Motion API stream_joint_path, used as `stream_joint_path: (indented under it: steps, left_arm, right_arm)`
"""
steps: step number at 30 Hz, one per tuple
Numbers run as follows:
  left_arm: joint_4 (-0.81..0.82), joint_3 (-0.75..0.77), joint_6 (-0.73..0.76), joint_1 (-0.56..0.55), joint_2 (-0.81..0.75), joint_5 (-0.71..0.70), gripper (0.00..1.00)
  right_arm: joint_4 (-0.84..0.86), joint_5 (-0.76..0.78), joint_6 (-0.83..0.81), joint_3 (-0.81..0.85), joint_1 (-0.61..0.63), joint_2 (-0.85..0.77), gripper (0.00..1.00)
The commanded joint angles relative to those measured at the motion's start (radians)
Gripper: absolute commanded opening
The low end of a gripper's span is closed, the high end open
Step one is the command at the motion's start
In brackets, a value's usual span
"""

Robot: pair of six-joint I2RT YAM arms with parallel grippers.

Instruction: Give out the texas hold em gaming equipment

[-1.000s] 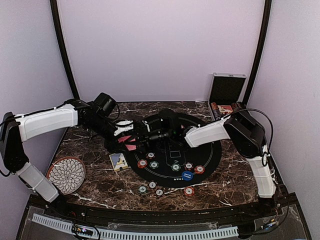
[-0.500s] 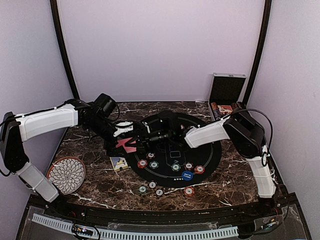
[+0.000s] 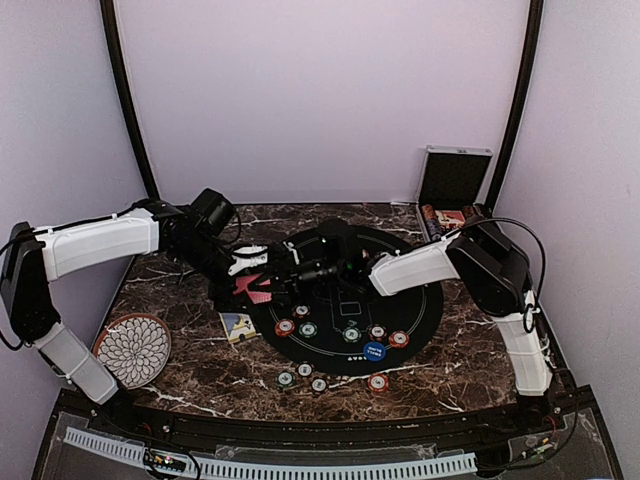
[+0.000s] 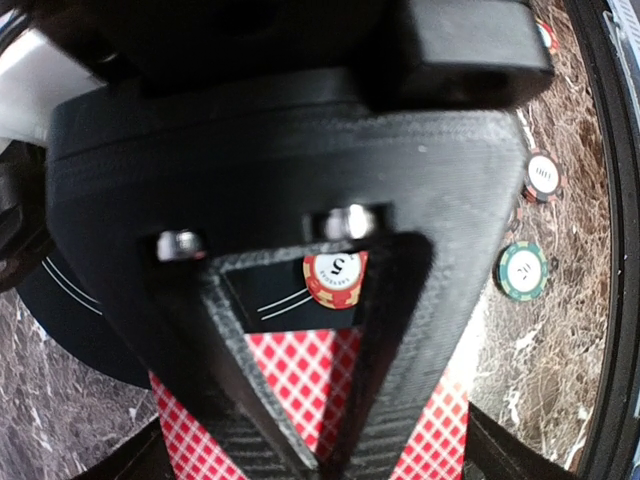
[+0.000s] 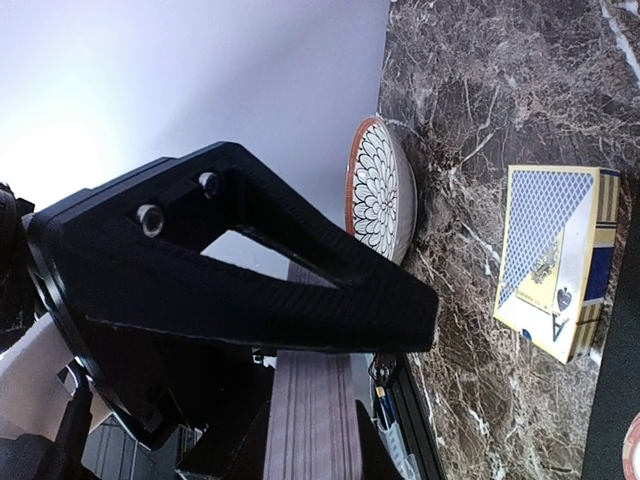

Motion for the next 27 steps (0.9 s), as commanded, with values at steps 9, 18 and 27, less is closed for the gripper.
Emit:
stream_joint_path:
  steps: [9,18,27]
  left_arm:
    - [0.001,0.015,0.015,-0.007,-0.027,0.001,0.58]
    - [-0.019,0.015,0.013,-0.007,-0.03,-0.006,0.32]
    - [-0.041,0.026,0.007,-0.007,-0.016,-0.004,0.25]
  right_arm:
    - [-0.089,0.03,-0.084,0.009,-0.002,-0.008,0.0]
    - [-0.234,0.087,-0.171,0.03,-0.009,-0.013,0.35]
    - [-0.235,0.096,-0.163,0.078,-0.006,0.004,0.64]
